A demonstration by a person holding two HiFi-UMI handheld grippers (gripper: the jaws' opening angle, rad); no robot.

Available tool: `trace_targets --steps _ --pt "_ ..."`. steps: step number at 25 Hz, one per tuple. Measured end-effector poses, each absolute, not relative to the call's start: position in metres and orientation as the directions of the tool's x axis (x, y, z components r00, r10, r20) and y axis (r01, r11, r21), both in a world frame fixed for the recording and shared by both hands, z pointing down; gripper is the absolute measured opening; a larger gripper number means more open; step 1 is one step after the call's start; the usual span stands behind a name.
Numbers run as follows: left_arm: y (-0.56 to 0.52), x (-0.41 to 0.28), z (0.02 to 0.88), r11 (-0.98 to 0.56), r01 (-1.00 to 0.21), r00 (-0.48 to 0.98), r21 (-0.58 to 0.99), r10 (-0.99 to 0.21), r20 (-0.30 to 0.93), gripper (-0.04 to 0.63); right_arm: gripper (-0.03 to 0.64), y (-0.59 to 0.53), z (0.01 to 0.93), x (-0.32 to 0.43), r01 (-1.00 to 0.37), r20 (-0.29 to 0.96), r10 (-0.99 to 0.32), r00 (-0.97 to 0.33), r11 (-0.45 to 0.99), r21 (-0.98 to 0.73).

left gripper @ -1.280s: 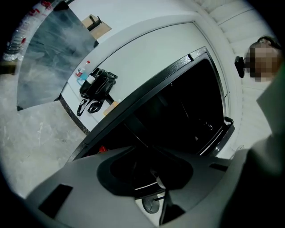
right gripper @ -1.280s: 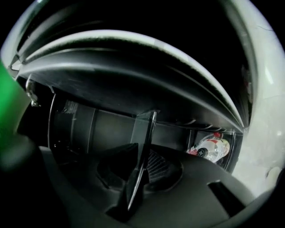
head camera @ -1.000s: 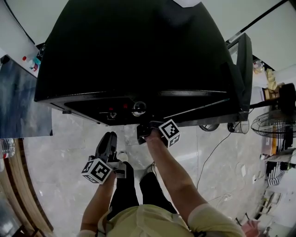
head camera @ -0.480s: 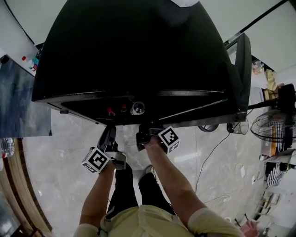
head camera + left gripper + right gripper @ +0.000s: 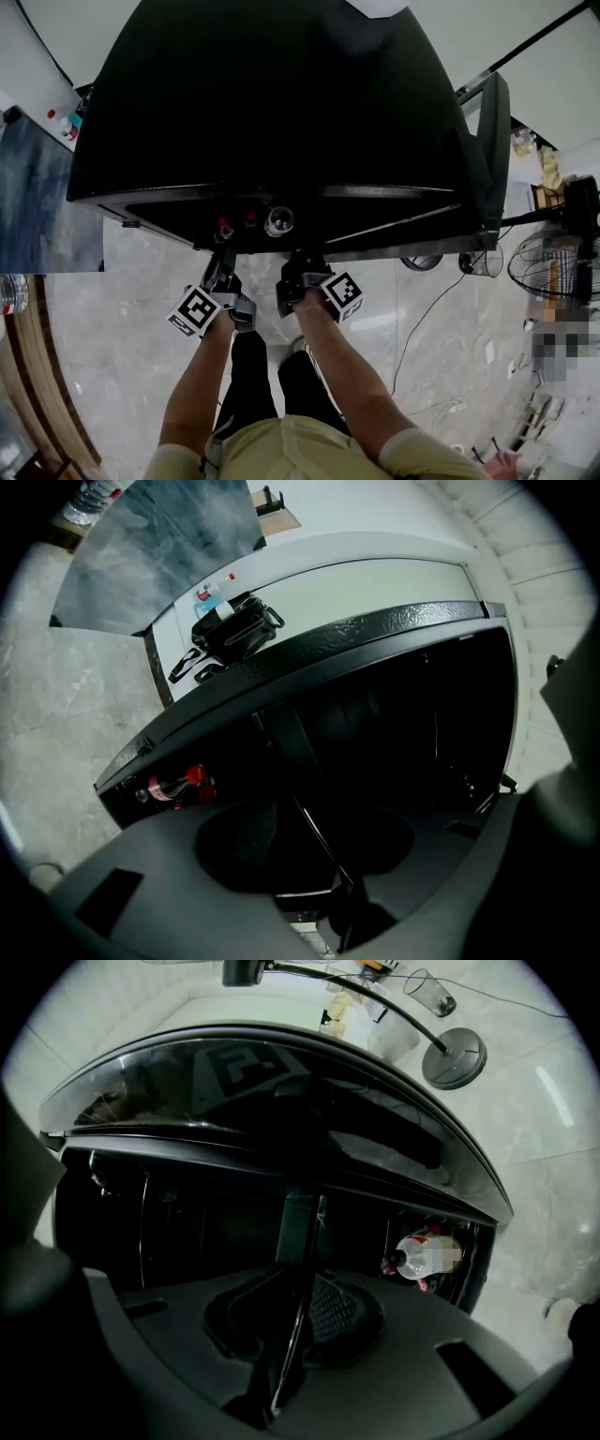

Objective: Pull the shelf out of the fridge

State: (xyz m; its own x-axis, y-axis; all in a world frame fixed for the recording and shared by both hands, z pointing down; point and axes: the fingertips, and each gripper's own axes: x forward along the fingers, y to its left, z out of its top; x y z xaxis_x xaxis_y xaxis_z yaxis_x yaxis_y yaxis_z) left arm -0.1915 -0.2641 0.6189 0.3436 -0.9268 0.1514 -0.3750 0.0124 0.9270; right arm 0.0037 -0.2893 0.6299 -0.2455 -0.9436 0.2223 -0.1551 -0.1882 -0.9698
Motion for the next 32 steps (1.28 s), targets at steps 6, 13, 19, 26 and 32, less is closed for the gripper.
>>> trace_targets --steps 6,13,19,26,32 --pt "-0.271 -0.196 0.621 0.03 -0.386 0.32 0.922 -0.933 0.164 0.156 0.051 -0.277 0.63 0.003 -0.155 0.224 -0.938 -0.266 -0.188 -0.97" --pt "-0.272 -0.202 0.622 0.045 -0.371 0.3 0.928 -0.939 0.165 0.149 0.051 -0.26 0.63 0.003 -0.158 0.232 -0.929 -0.288 -0.193 -0.968" --pt "-0.266 -0.201 0.619 0.024 -0.41 0.311 0.912 -0.936 0.165 0.084 0.048 -0.249 0.625 0.003 -0.175 0.235 -0.923 -0.305 -0.188 -0.966" --pt "-0.256 -0.2 0.612 -0.008 -0.429 0.347 0.903 -0.925 0.156 0.074 0.048 -0.239 0.616 0.003 -0.191 0.226 -0.925 -0.305 -0.173 -0.966" --pt "-0.244 -0.194 0.603 -0.025 -0.424 0.35 0.905 -0.927 0.139 0.074 0.044 -0.231 0.606 0.009 -0.218 0.214 -0.924 -0.317 -0.149 -0.964"
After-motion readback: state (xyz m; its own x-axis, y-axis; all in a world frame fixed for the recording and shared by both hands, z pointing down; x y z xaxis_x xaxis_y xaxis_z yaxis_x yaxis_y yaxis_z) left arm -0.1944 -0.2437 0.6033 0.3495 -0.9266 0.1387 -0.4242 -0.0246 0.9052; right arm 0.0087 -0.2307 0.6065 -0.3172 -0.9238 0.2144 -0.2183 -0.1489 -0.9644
